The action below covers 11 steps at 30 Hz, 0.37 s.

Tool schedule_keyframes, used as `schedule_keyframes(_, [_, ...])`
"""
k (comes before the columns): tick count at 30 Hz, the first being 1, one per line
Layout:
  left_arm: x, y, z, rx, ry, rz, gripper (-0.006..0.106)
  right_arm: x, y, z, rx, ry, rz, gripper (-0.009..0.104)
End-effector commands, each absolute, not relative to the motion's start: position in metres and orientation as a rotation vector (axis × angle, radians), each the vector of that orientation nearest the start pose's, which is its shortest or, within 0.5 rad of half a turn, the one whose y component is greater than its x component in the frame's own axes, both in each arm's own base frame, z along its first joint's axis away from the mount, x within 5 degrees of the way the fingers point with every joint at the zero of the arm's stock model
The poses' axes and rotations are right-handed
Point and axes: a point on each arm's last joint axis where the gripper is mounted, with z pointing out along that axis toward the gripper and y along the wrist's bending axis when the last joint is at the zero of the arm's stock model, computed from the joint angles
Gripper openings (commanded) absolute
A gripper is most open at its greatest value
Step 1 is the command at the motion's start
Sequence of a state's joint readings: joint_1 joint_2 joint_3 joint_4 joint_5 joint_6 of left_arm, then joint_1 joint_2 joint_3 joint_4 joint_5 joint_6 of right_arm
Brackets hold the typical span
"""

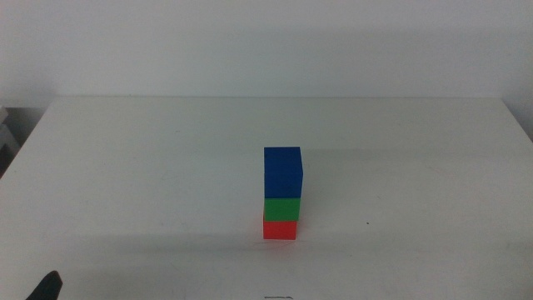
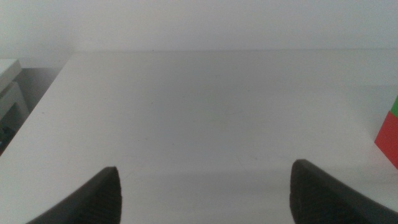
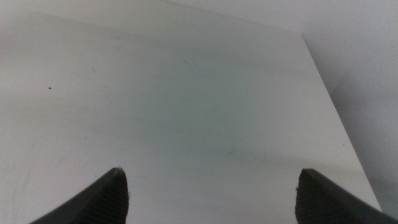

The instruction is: Stack red cubes first, then green, then blue cubes in a specific spot.

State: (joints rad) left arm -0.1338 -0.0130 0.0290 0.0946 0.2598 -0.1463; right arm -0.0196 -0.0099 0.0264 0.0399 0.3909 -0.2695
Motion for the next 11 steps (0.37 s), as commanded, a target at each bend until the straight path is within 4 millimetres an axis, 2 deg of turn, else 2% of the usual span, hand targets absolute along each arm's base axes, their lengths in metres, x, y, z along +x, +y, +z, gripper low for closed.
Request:
schedule_keyframes(1, [0.0544, -0.0052, 0.1902, 0.04, 1.653, -0.126, 0.091, 0.0523, -0.0005, 0.1818, -0.209, 1.779, -0.191, 0.094])
schedule_keyframes(11, [0.0546, -0.0016, 0.1902, -0.015, 1.652, -0.076, 0.091, 0.0523, -0.0005, 0.1817, -0.209, 1.78, -0.19, 0.094])
